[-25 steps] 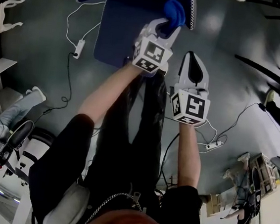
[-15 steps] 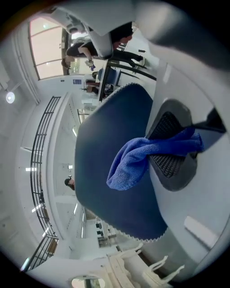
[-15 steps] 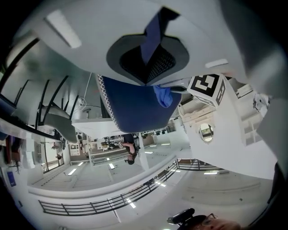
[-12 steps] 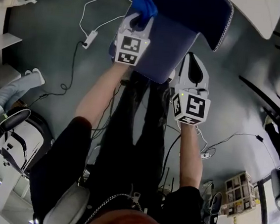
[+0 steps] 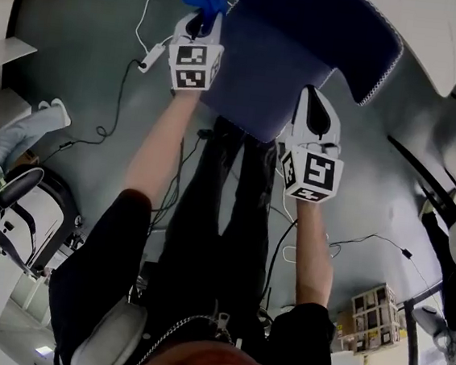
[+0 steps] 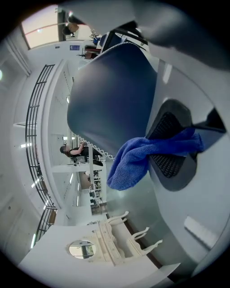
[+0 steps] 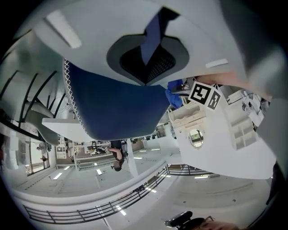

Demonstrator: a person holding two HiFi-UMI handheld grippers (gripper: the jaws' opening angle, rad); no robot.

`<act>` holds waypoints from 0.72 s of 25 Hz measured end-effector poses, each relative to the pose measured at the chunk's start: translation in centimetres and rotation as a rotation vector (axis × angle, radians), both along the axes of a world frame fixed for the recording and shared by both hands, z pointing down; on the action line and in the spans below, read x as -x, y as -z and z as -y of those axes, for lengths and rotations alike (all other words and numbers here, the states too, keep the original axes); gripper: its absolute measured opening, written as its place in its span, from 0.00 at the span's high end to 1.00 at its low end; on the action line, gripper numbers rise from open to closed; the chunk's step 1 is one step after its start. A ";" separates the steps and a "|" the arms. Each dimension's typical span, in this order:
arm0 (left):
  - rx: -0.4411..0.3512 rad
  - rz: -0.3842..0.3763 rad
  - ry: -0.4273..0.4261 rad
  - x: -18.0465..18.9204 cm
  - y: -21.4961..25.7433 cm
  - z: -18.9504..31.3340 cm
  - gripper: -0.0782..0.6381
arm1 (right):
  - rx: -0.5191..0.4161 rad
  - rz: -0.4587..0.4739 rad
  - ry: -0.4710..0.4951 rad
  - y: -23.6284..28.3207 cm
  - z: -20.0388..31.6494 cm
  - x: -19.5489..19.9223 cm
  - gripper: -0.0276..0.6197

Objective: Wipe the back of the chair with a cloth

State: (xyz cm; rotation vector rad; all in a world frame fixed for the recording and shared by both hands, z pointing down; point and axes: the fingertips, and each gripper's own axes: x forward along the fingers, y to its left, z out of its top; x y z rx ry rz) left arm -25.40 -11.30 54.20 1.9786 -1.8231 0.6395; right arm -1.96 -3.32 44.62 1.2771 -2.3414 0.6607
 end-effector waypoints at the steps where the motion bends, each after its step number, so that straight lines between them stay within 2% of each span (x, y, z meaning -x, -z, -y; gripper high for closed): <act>1: 0.002 -0.005 -0.001 0.0 -0.2 0.4 0.78 | 0.002 0.000 0.004 -0.1 0.1 0.4 0.95; 7: 0.007 -0.005 -0.064 -2.3 -1.6 3.3 0.78 | 0.003 0.003 -0.027 -0.7 1.3 0.3 0.95; 14: 0.004 0.007 -0.138 -4.9 -2.5 4.3 0.78 | 0.000 0.014 -0.072 -1.2 1.4 -0.3 0.95; 18: 0.006 0.001 -0.191 -7.6 -3.3 4.5 0.78 | 0.007 0.010 -0.101 -1.4 0.7 -1.2 0.95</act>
